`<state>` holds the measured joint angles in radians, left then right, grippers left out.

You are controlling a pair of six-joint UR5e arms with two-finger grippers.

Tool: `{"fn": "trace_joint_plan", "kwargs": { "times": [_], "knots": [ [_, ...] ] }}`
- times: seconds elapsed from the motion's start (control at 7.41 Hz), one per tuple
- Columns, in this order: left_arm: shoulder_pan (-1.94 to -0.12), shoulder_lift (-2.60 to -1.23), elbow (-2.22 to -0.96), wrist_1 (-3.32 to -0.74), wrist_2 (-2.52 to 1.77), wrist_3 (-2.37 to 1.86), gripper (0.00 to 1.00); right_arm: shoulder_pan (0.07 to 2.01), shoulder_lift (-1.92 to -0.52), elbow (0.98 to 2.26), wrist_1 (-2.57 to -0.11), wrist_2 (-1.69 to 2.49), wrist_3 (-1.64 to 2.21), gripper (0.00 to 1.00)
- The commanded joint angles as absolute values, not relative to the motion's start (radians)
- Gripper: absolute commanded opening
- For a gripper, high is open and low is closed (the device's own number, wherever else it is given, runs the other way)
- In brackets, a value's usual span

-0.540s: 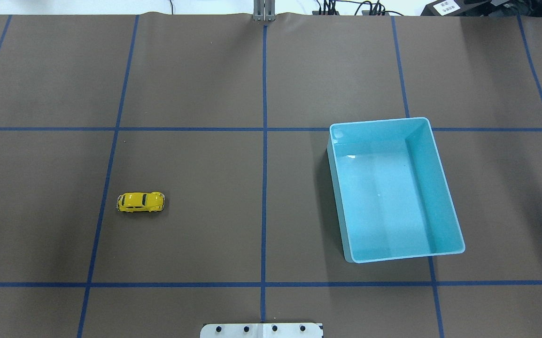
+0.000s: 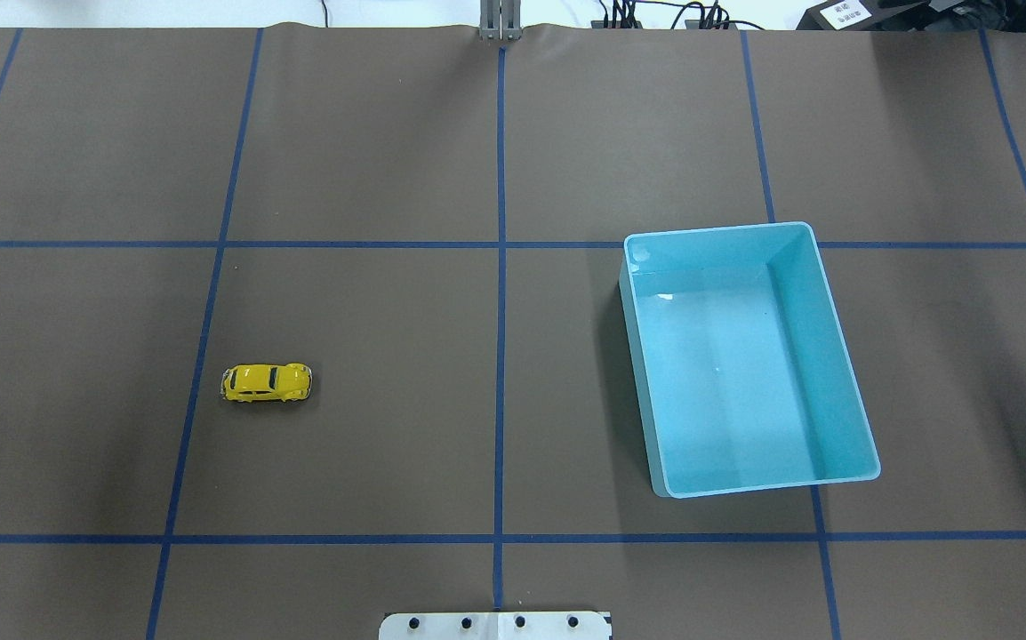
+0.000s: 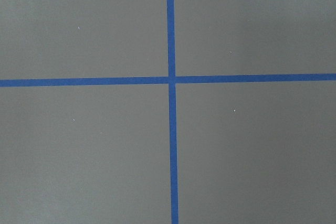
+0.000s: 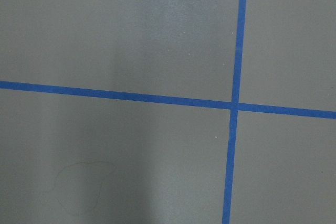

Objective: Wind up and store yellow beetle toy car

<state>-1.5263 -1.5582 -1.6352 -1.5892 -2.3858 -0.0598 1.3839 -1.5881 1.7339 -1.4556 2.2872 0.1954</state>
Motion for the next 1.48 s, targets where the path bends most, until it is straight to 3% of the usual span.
{"fn": "trace_joint_plan", "kwargs": {
  "times": [0.0,1.08,1.35],
  "knots": [
    [-1.526,-1.557,-1.634,-1.589,-2.387,-0.060,1.00,1.356,-1.553,1.730,-1.465,2.281,0.201,1.00],
    [-1.526,-1.562,-1.637,-1.583,-2.385,-0.061,1.00,1.355,-1.542,1.698,-1.529,2.292,0.201,1.00],
    [-1.526,-1.560,-1.637,-1.582,-2.385,-0.061,1.00,1.353,-1.398,1.698,-1.741,2.292,0.186,1.00]
  ]
}}
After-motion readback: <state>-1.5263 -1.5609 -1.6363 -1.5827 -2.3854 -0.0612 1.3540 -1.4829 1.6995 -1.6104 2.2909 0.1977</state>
